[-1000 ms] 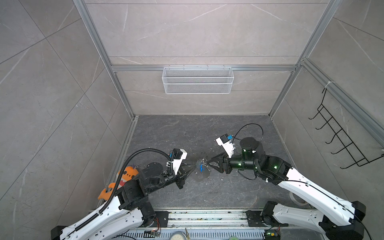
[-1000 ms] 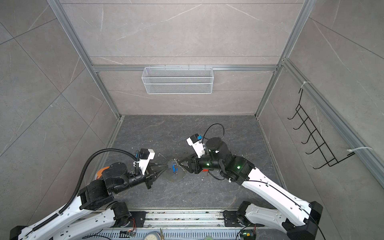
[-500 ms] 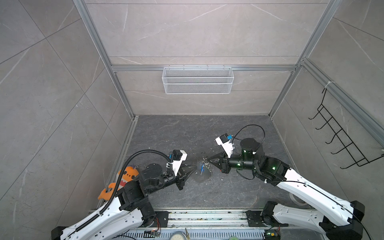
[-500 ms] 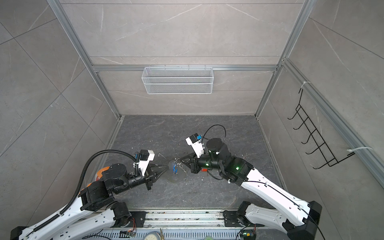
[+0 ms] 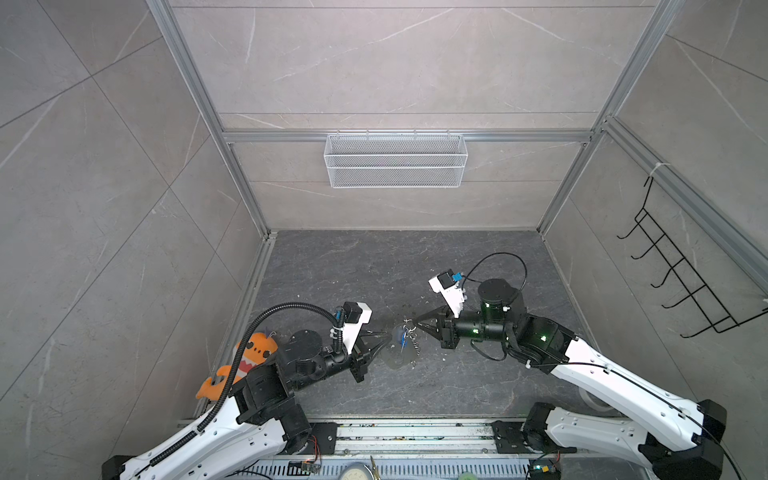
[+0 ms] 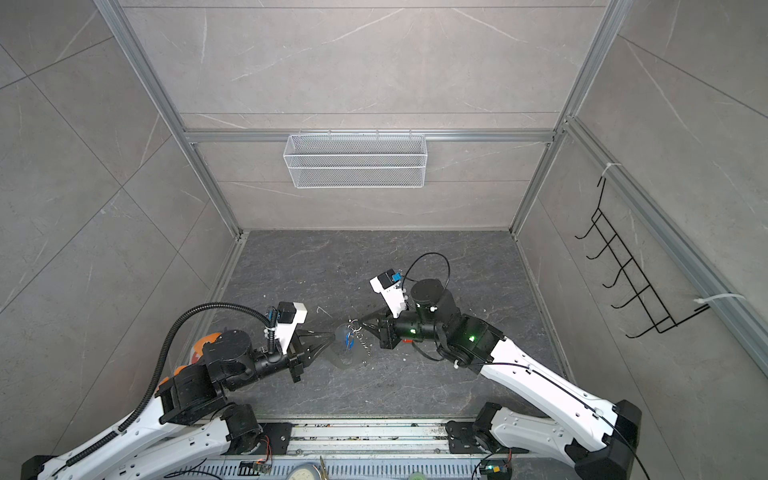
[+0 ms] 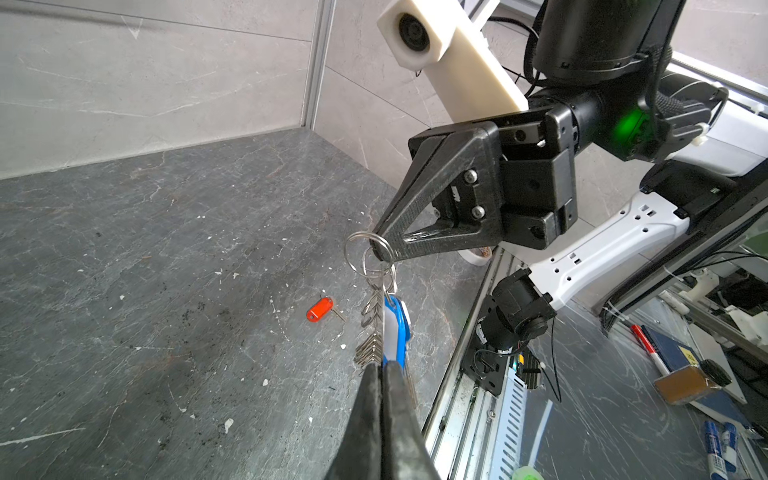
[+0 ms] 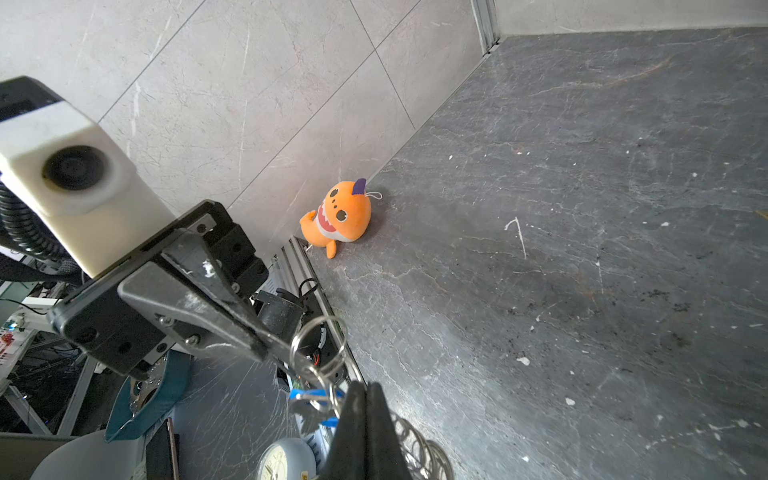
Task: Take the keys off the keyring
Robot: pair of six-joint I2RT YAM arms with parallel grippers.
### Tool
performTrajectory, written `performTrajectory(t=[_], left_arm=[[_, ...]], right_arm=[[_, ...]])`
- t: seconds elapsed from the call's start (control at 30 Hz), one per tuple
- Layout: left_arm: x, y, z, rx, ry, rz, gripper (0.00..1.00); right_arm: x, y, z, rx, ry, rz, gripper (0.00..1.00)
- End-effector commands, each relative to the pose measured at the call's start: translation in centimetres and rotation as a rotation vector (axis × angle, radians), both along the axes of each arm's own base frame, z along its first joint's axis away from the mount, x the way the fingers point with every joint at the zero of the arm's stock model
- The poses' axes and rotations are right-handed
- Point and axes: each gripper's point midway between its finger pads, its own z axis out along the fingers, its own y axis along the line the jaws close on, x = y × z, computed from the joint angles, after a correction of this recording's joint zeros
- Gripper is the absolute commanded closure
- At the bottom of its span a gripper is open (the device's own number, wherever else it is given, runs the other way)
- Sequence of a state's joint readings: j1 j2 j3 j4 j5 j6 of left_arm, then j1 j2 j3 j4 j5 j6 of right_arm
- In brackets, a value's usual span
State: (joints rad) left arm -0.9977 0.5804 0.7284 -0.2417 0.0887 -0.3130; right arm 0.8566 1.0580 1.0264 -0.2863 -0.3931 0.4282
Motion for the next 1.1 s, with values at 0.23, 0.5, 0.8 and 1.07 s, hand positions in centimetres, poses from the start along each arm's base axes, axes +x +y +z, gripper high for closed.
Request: performTrajectory(t=[0.23, 0.5, 0.8, 1.07], left_arm=[[-0.5, 0.2, 2.6, -0.094, -0.063, -0.016, 1.00], [-0.5, 0.1, 2.6, -0.092, -0.064, -0.021, 1.00], [-0.3, 0.2, 2.5, -0.090, -0.062, -0.011, 1.00], [0.0, 0.1, 2.1, -0.072, -0.040, 0.004, 1.00]], right_arm=[[-0.7, 0.4, 1.2, 0.034, -0.036, 0.028, 0.79], [-1.0, 1.1, 1.4, 0.065, -0.022, 0.054, 0.78], [-1.1, 1.6, 1.0, 0.044, -0.012, 0.068, 0.88], [-1.0, 1.7, 0.1, -0.054, -0.042, 0.041, 1.00]])
